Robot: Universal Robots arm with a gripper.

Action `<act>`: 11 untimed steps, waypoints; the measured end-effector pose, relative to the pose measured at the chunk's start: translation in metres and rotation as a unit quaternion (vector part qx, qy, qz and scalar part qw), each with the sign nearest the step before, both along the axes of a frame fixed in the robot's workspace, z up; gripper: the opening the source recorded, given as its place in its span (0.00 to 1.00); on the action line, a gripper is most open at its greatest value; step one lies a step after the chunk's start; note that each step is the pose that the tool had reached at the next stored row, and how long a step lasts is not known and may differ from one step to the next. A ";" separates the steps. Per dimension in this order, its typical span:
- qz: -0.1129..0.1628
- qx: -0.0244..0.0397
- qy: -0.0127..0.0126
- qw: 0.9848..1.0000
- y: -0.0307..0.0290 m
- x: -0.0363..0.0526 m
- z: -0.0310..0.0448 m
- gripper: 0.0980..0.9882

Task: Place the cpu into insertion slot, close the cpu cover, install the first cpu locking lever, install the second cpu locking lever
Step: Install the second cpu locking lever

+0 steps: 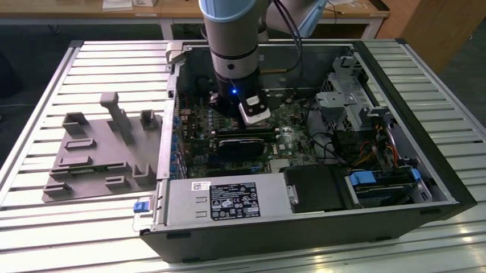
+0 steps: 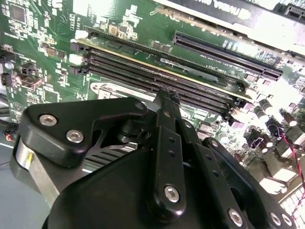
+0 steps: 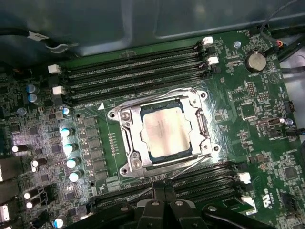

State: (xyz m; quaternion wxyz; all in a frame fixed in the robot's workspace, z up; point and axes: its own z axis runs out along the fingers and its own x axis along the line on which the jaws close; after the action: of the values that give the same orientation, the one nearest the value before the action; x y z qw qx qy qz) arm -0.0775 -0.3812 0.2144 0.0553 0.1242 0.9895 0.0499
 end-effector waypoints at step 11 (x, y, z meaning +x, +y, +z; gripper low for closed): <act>0.000 0.035 0.000 0.999 -0.0072 -0.0077 -0.0044 0.00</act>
State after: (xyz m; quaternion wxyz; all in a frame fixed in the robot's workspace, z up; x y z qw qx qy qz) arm -0.0852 -0.3884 0.2100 0.0509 0.1261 0.9871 0.0846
